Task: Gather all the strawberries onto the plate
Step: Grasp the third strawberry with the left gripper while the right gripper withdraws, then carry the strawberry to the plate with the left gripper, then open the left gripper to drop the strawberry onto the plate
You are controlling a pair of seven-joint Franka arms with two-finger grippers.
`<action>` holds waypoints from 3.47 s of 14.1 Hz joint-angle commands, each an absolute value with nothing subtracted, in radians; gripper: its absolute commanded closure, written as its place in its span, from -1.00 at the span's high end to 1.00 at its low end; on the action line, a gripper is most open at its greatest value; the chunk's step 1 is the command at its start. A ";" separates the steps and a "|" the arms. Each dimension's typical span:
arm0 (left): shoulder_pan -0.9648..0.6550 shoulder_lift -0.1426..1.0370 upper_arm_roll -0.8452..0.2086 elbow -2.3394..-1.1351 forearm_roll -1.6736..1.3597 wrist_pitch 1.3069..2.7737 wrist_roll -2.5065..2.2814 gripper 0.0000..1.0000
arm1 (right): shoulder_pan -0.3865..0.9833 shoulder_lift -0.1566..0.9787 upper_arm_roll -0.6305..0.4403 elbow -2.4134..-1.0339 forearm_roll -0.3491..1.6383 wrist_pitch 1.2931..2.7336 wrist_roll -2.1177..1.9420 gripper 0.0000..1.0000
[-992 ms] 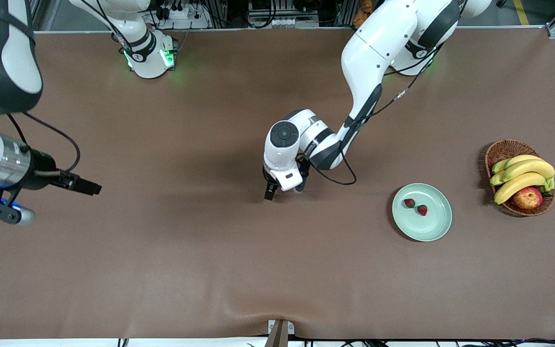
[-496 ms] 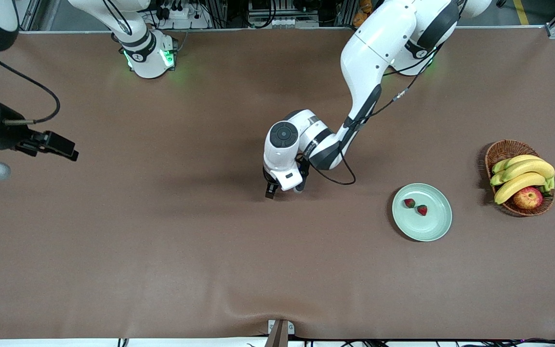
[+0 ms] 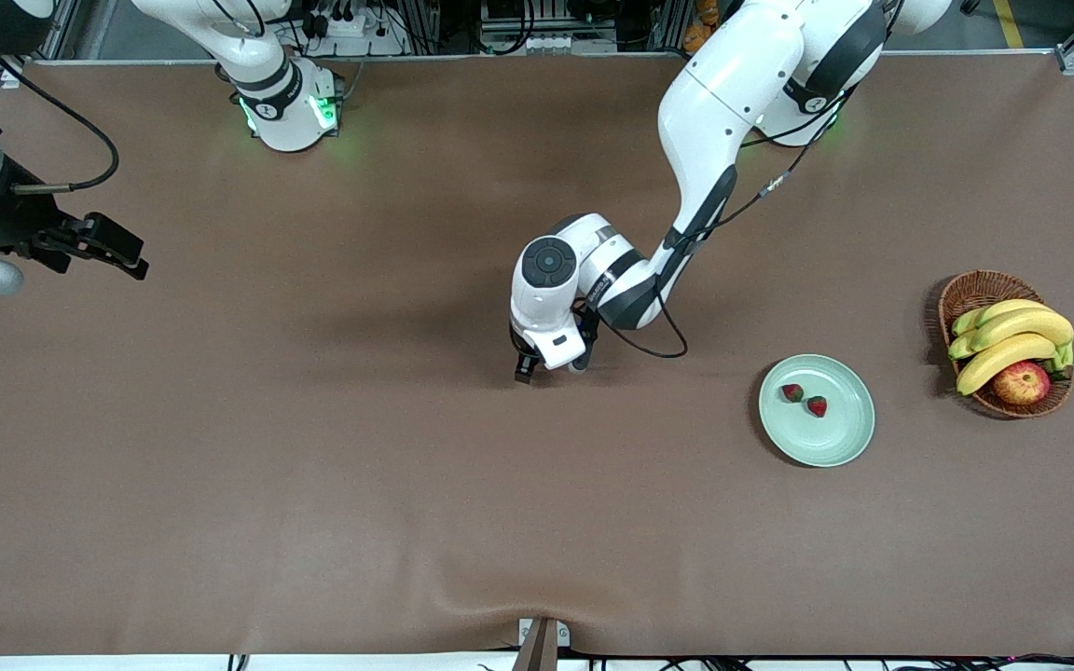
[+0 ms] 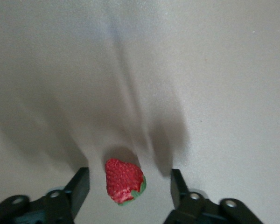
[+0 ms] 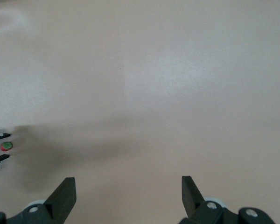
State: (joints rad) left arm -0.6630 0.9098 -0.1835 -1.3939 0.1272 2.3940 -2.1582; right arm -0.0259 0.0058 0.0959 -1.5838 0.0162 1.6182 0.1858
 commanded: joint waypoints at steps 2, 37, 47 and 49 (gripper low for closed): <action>-0.676 0.917 -0.172 -1.376 0.127 2.390 -2.177 -0.98 | -0.031 -0.002 0.089 -1.579 -0.003 1.628 0.161 1.00; 0.017 0.598 -0.081 -1.858 0.130 2.591 -1.457 1.00 | -0.051 0.012 0.084 -1.559 -0.012 1.637 0.164 1.00; 0.017 0.244 -0.118 -1.876 0.117 2.219 -0.984 1.00 | -0.055 0.012 0.084 -1.560 -0.006 1.637 0.163 1.00; 0.017 0.160 -0.124 -1.873 0.110 2.104 -0.843 1.00 | -0.055 0.012 0.084 -1.560 -0.005 1.638 0.164 1.00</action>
State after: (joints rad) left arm 0.0149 0.2555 -0.1155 -1.8371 0.1274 2.1868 -0.9645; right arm -0.0434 0.0074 0.0775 -1.5769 -0.0036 1.6464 0.1714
